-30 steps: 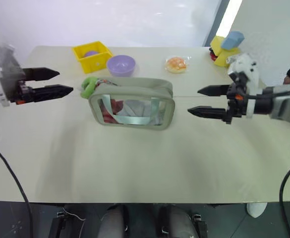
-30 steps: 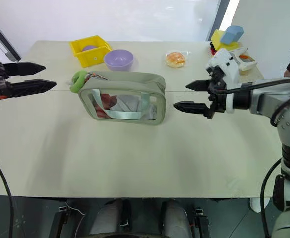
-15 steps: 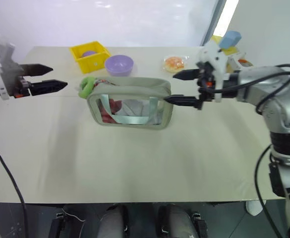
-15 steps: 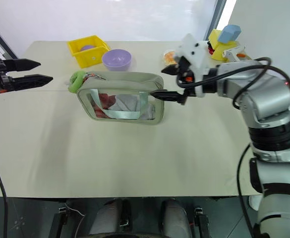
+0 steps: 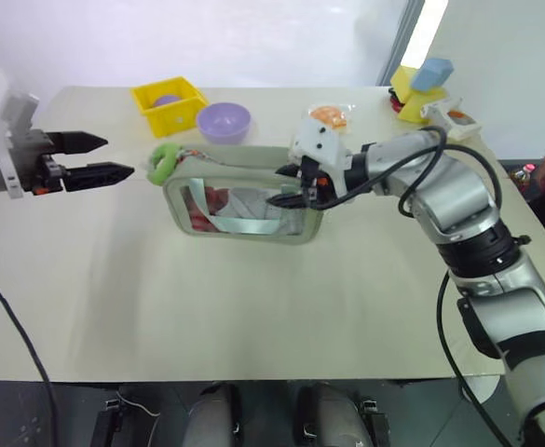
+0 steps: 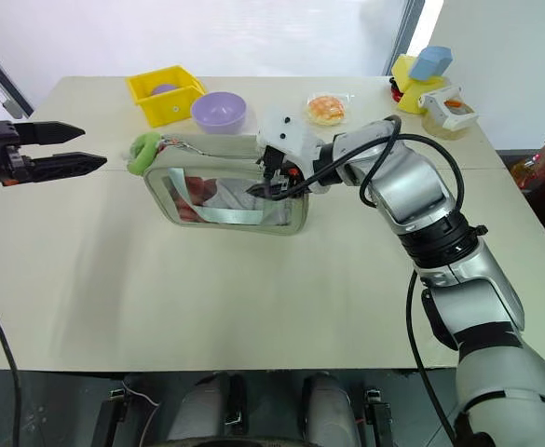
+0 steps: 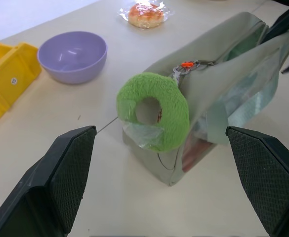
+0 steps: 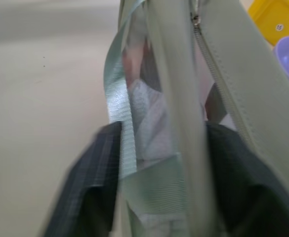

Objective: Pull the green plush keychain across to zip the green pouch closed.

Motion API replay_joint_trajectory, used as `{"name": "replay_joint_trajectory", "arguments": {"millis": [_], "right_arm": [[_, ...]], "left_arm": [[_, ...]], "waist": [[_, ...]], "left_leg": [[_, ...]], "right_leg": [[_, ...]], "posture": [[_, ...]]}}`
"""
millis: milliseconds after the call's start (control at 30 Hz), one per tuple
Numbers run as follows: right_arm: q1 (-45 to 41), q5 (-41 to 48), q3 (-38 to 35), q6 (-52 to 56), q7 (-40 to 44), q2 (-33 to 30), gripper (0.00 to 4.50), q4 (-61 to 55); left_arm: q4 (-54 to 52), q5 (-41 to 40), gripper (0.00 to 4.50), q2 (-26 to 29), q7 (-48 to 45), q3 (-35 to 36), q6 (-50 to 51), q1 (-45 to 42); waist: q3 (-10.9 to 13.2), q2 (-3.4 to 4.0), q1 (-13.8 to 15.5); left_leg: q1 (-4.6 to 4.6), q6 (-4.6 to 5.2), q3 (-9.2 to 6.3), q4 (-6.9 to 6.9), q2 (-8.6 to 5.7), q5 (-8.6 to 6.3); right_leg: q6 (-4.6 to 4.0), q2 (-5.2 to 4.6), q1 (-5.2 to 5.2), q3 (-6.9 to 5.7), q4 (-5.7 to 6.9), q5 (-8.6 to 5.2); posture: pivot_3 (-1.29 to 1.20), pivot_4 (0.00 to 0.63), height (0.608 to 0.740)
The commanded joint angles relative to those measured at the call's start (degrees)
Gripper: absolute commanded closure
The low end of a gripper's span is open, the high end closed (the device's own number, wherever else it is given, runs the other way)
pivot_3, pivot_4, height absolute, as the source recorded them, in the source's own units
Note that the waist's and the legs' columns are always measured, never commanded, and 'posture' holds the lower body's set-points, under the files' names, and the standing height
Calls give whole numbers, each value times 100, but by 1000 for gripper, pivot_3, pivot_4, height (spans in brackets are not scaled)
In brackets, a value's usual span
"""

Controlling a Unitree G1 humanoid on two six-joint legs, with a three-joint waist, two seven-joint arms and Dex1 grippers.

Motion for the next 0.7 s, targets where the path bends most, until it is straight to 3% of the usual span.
{"name": "replay_joint_trajectory", "arguments": {"millis": [33,300,633,700], "right_arm": [[-274,-246,-123,-630,229,-19,3319,81],[-143,-243,-360,-1194,908,-242,3319,86],[-310,-178,-651,-811,790,14,3319,196],[-444,78,-822,-492,861,32,2492,124]], "left_arm": [[-188,-74,0,45,90,266,20,31],[-36,-15,0,102,107,278,-72,1],[-66,-6,0,10,191,231,-132,-24],[-39,10,0,24,185,228,-154,-29]], "waist": [[0,0,-3],[0,0,20],[0,-1,0],[0,-1,9]], "left_leg": [[0,0,1,0,0,0],[0,0,3,1,0,0],[2,-1,5,1,0,1],[2,-1,5,1,0,1]], "right_leg": [[0,0,0,1,0,0],[0,0,-1,2,0,0],[0,0,-4,3,9,0],[0,0,-4,4,9,0]], "posture": [[0,150,739],[0,150,739],[0,150,739],[0,150,739]]}}
